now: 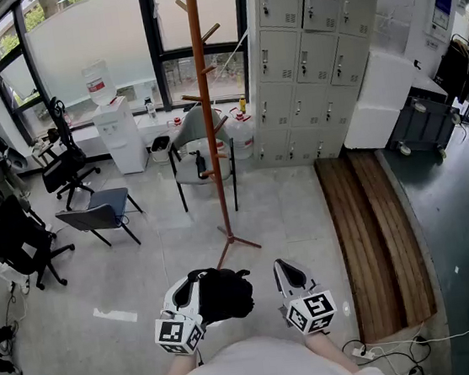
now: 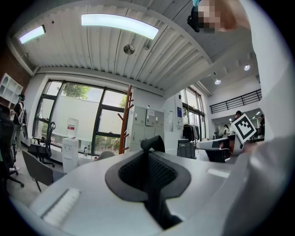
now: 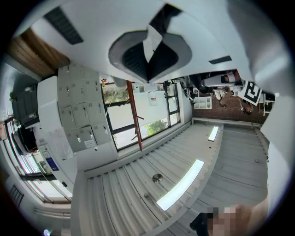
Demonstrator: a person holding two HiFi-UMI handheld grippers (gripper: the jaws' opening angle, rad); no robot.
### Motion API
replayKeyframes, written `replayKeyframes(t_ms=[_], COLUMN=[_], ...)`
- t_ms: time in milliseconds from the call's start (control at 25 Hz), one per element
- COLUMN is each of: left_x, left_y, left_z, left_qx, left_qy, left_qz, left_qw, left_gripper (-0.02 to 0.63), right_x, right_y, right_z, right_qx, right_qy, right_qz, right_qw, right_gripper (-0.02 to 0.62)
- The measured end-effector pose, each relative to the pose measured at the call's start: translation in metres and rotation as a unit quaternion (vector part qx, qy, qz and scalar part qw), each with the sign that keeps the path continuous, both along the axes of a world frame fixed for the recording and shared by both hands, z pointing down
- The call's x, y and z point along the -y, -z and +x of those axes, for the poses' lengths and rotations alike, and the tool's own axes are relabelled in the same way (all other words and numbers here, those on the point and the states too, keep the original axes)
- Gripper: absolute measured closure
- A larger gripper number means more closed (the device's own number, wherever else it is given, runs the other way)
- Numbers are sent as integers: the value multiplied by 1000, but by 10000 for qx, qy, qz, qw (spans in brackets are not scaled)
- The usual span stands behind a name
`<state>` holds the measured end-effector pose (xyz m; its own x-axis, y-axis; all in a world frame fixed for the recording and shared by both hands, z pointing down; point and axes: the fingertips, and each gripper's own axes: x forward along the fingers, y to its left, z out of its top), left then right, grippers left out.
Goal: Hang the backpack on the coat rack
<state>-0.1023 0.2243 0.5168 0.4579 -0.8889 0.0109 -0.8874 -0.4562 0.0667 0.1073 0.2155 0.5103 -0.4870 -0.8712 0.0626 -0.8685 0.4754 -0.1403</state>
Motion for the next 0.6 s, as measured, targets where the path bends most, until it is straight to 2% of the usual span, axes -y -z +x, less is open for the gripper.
replayKeyframes(t_ms=[600], left_x=[-7], left_y=[2], left_z=[0], left_qx=[-16], left_qy=[5], left_qz=[-32], left_qw=[10000], left_gripper=[585], right_x=[-2], right_y=[0], right_z=[3], right_qx=[81], right_qy=[-64], right_qz=[28], right_qw=[9999], right_gripper=[588])
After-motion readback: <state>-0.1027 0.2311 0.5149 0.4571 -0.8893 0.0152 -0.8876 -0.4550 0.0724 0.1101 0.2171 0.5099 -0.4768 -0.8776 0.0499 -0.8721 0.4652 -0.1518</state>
